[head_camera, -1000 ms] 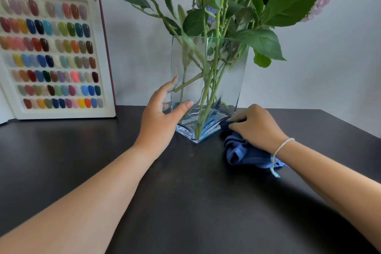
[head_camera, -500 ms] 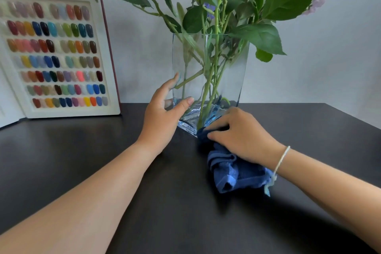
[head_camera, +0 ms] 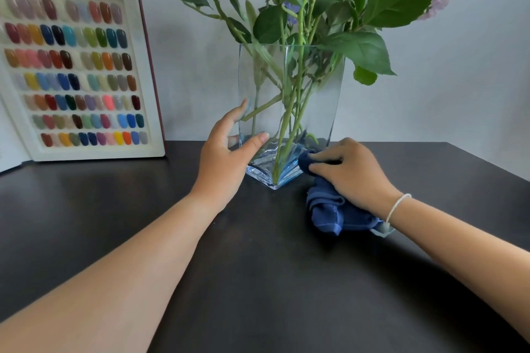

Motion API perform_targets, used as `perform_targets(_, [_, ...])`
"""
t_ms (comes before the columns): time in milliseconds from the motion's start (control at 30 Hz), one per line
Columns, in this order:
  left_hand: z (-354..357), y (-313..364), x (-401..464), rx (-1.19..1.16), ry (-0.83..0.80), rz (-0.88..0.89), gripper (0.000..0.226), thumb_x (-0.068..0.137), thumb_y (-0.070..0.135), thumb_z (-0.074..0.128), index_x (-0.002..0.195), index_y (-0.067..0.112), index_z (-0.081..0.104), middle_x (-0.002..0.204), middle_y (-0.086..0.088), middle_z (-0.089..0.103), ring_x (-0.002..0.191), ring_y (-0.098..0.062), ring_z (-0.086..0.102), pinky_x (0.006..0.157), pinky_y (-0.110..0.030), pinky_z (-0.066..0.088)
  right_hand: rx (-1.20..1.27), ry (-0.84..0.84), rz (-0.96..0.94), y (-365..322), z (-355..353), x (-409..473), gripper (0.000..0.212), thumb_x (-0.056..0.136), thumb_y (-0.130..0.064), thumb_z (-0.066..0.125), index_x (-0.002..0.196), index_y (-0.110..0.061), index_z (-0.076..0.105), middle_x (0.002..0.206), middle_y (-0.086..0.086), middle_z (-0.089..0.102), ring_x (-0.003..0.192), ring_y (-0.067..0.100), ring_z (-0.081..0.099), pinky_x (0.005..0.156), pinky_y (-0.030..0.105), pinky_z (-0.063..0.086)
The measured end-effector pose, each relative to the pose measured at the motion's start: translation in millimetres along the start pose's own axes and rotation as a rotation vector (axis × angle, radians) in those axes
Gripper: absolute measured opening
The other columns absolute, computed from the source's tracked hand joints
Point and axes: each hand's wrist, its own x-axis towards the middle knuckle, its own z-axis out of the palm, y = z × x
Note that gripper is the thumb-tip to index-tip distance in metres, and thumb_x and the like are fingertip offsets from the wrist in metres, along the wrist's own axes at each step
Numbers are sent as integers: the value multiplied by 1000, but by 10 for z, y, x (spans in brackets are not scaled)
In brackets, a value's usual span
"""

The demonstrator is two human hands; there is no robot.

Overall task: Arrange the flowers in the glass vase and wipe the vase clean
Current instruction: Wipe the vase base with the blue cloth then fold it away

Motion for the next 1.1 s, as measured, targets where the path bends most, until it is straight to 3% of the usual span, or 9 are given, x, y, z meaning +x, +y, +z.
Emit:
perform_targets(233, [-9,-3,-5,-1,-14,0,55,80,34,66,125,52,41,137,16,44,117,-13,52,93,-19,40,-139,-254,-74,-93,-62,10,21,81,-16,62,97,-24,72,79,-20,40,74,-5,41,66,-7,28])
perform_targets(367, [-10,-24,7,14,-29,-8,56,79,35,66,128,49,40,138,12,46,120,-15,51,99,-25,41,-17,21,-93,-159,-114,30,20,83,-16,62,98,-24,71,84,-12,43,78,-3,45,69,-7,28])
perform_targets(467, [-11,0,3,21,-20,13,54,80,34,65,125,49,41,133,20,44,121,2,42,90,-3,36,73,237,-154,-255,-170,86,21,83,-13,62,100,-20,71,91,-5,45,81,-8,45,73,-8,27])
perform_targets(533, [-18,16,-1,26,-19,24,54,80,34,65,126,49,41,130,24,42,118,9,39,87,4,31,88,259,-174,-288,-161,94,21,83,-12,62,101,-19,70,95,-1,46,82,-8,45,74,-7,27])
perform_targets(633, [-18,13,-11,9,-30,12,53,80,33,66,124,51,41,133,20,45,122,-6,46,100,-18,38,56,127,-154,-249,-80,6,23,82,-11,63,104,-16,69,95,1,46,80,-3,46,73,-6,29])
perform_targets(767, [-19,73,-31,21,-22,2,50,80,36,65,114,61,38,115,40,39,115,-1,47,83,-1,38,-138,-192,-155,-205,-22,-85,23,82,-16,63,103,-20,70,97,-3,45,81,7,46,73,5,30])
perform_targets(833, [-20,77,-31,20,-27,1,49,80,37,64,110,63,37,113,42,38,122,-3,44,88,-6,36,-256,-343,-138,-225,-8,-79,23,84,-19,60,104,-25,69,100,-6,43,87,9,45,78,13,29])
perform_targets(1000, [-20,62,-21,16,-24,3,50,80,35,65,116,58,38,119,34,41,123,-5,45,89,-9,37,-267,-359,-130,-237,-12,-65,23,84,-20,59,104,-27,69,97,-8,42,87,8,44,78,15,29])
perform_targets(1100, [-25,48,-16,16,-25,11,50,80,35,65,115,60,38,116,38,40,124,-6,45,97,-15,36,-209,-289,-166,-228,-15,-78,21,84,-18,59,102,-23,70,92,-9,42,89,3,40,75,8,25])
